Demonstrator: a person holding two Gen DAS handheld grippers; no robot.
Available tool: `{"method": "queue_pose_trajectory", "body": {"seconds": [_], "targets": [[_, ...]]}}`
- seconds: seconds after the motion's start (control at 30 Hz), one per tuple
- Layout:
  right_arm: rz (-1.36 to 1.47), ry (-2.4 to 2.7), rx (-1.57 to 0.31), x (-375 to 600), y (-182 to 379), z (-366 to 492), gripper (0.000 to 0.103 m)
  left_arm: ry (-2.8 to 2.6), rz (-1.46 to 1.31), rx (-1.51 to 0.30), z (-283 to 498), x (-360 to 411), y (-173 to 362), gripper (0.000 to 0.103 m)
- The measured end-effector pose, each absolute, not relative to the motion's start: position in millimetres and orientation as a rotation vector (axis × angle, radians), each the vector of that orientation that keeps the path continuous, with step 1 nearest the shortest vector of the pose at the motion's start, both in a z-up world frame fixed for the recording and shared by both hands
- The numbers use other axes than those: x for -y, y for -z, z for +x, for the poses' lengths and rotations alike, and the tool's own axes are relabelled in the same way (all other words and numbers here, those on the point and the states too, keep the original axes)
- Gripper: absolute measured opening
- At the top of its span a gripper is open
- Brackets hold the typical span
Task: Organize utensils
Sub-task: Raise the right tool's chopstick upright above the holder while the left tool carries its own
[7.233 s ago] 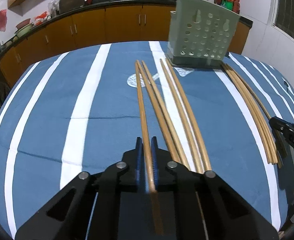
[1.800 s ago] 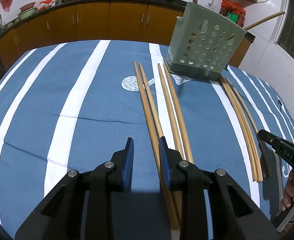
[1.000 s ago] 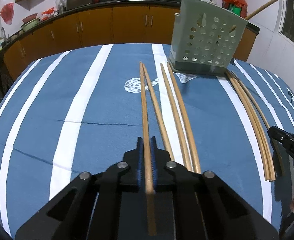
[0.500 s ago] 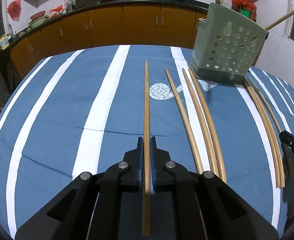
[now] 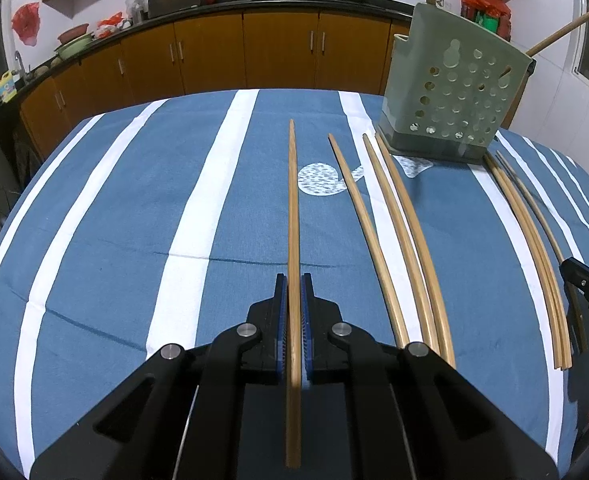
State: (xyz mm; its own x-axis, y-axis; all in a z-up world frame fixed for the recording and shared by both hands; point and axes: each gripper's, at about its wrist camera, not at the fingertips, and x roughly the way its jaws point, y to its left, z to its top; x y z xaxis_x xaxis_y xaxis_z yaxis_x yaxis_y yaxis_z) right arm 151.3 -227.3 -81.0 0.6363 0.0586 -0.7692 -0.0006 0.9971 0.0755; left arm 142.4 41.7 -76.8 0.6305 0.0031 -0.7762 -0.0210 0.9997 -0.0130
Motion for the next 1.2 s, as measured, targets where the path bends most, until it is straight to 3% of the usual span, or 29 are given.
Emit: {"method": "queue_pose_trajectory", "body": {"seconds": [0.6,1.2], "targets": [[0.08,-0.032,-0.88,232,77,148,0.008,-0.008,-0.023,-0.9,141,-42,74,0.007],[0.162,-0.01,-0.589,267,-36,130,0.008,0.041,-0.135,-0.645,131,-69,-29,0.007]]}}
